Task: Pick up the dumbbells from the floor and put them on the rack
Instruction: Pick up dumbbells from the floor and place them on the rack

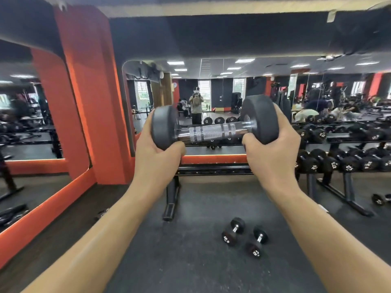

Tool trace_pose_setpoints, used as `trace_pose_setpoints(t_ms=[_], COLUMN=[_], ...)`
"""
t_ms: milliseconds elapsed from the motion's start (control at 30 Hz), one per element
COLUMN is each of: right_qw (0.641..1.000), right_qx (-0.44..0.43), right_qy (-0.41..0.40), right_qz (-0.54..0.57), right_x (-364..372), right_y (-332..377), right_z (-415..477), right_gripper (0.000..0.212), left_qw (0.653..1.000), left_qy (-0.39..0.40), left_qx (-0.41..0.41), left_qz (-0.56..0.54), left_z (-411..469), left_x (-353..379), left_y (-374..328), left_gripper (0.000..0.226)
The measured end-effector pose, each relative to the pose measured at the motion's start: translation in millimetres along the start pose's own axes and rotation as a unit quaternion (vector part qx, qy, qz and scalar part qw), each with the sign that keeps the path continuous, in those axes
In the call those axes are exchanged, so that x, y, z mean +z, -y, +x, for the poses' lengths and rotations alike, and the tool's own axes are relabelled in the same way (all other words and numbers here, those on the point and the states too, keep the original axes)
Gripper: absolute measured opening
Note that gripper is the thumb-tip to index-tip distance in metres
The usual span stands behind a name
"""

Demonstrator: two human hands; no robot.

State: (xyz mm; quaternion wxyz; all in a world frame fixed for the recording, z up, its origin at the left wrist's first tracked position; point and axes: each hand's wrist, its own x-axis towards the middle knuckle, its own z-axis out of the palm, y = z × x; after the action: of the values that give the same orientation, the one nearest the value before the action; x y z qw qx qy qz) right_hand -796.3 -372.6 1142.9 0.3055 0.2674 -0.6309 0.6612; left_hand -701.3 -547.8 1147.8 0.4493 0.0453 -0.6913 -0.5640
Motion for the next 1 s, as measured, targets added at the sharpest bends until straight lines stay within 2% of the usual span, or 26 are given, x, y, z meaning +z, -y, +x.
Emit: trace_pose_setpoints(t_ms=[233,567,767,1000], right_qw=[1.000,0.996,0.996,0.998], right_qx=[-0.013,-0.014,-0.009,0.007], right_qy=[0.009,0.031,0.034,0.020], right_qz=[0.026,0.081,0.083,0.059], right_x=[100,255,347,458], right_y=[-109,-283,-391,-525], right_z=[89,249,324,404], right_gripper=[0.053,0.065,0.064,0.060], left_qw=[0.999,0.994,0.994,0.997], left_qy=[-0.033,-0.093,-0.087,-0.052], left_qx=[0.022,0.036,0.044,0.011], left_qz=[0.003,0.042,0.056,0.053], left_z=[127,344,460,610], left_x=[26,78,98,122], left_y=[94,225,319,450], left_gripper=[0.069,0.066,0.069,0.069])
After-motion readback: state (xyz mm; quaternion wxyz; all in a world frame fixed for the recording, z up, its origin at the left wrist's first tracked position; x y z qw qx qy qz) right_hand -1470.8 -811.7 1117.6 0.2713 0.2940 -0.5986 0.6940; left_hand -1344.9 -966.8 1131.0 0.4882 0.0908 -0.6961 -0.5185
